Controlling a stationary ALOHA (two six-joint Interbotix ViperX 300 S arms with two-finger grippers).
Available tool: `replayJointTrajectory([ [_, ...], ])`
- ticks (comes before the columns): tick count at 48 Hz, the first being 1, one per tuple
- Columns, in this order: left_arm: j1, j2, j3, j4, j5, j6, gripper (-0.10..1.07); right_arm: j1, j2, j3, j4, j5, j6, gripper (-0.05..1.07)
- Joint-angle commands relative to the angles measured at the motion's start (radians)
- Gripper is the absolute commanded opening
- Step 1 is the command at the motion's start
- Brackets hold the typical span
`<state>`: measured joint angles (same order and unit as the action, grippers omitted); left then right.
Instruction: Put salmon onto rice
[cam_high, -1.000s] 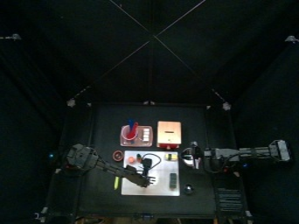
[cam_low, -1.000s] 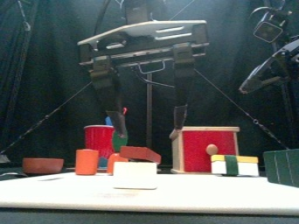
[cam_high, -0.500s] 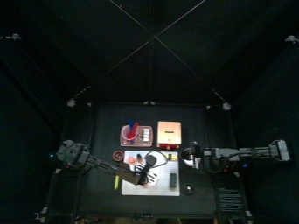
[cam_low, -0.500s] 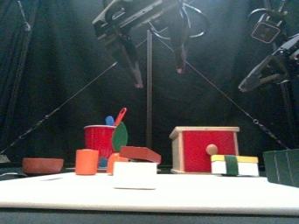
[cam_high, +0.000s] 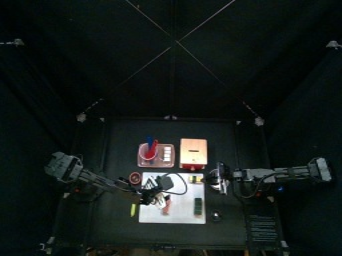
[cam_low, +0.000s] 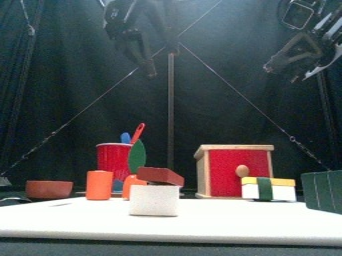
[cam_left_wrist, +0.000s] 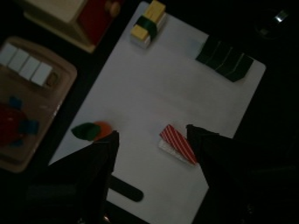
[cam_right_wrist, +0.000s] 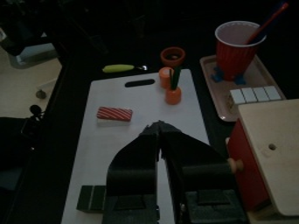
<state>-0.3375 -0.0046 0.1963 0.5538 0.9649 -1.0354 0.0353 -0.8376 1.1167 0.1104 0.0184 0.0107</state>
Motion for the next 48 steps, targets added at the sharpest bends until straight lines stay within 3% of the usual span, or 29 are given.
replayJointTrajectory([
  [1, 0.000, -0.115, 0.091, 0.058, -0.097, 0.012, 0.95, 0.006, 0.005, -0.038, -0.002, -0.005, -0.002, 0.04],
  [9, 0.002, -0.287, 0.298, 0.129, -0.327, 0.006, 0.95, 0.008, 0.006, -0.038, -0.017, -0.014, -0.002, 0.04],
  [16, 0.002, -0.426, 0.468, 0.209, -0.463, 0.006, 0.95, 0.018, 0.008, -0.041, -0.017, -0.026, -0.002, 0.04],
  [28, 0.006, -0.617, 0.680, 0.411, -0.713, 0.005, 0.95, 0.060, 0.028, -0.060, -0.011, -0.061, -0.002, 0.04],
  [36, 0.051, -0.640, 0.729, 0.423, -0.833, 0.008, 0.95, 0.097, 0.083, -0.092, -0.008, -0.063, -0.002, 0.04],
  [48, 0.100, -0.652, 0.798, 0.434, -0.862, 0.009, 0.95, 0.114, 0.175, -0.146, -0.017, -0.072, -0.003, 0.04],
])
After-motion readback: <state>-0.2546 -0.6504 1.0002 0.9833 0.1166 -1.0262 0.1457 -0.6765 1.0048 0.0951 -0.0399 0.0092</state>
